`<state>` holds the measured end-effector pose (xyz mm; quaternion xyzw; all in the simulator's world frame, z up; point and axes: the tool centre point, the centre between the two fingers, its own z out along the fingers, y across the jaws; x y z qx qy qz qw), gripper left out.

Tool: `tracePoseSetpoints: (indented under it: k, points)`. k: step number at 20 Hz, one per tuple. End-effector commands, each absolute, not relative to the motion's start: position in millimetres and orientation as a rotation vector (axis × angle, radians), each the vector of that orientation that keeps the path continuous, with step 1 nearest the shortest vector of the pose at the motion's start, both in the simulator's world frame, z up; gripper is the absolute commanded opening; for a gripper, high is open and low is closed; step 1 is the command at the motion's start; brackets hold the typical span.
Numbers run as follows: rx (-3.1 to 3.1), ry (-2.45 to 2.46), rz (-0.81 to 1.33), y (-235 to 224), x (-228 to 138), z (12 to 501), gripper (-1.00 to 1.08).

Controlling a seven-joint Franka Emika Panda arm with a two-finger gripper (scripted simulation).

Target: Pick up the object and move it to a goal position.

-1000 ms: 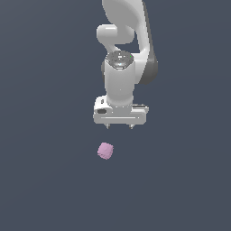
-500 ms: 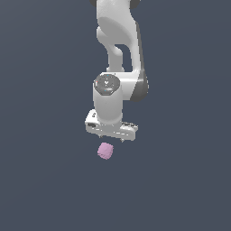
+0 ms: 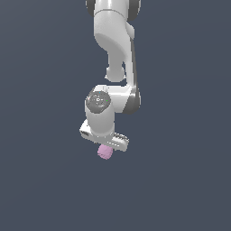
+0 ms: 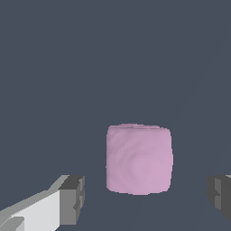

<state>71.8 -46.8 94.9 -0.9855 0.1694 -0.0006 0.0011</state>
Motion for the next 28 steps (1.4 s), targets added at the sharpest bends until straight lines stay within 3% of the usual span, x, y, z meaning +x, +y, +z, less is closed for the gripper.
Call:
tracePoseSetpoints:
  k: [1, 22, 23, 28]
  points:
    - [-3.092, 0.552, -0.001, -49.6, 73.7, 91.1, 1.00]
    - [-3.092, 0.556, 0.000, -50.0, 74.0, 40.1, 1.00]
    - [-3.092, 0.556, 0.000, -50.0, 74.0, 40.1, -1.00]
    - [-3.092, 0.556, 0.000, -50.0, 74.0, 40.1, -1.00]
